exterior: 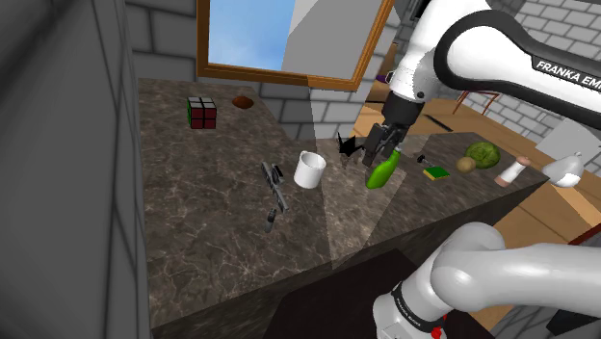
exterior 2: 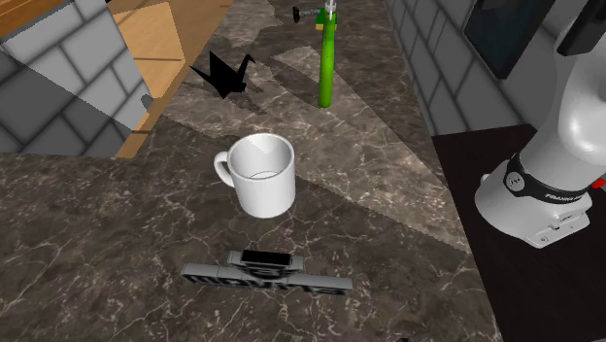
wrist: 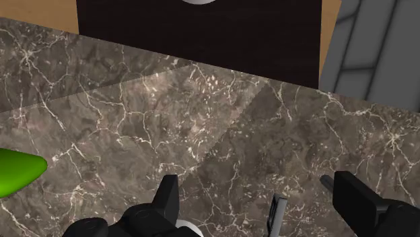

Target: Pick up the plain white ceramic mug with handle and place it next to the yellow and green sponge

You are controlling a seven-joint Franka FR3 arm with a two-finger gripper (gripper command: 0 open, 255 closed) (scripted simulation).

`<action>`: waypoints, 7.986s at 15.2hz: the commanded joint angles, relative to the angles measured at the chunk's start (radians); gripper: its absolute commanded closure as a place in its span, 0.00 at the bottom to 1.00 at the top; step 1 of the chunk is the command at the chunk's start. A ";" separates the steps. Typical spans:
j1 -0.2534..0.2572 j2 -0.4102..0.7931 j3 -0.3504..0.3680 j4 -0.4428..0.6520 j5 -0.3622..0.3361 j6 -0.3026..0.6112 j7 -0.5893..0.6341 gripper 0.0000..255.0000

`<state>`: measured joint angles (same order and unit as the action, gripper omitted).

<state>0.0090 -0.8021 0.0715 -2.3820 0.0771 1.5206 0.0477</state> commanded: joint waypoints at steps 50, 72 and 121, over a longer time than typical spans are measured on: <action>-0.046 0.802 -0.036 0.119 -0.073 0.723 -0.110 1.00; -0.047 0.684 -0.037 0.295 -0.069 0.429 -0.112 1.00; -0.506 1.045 -0.550 0.852 0.021 0.211 -1.087 1.00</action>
<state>-0.4799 0.2165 -0.4715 -1.5605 0.0857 1.7386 -1.0130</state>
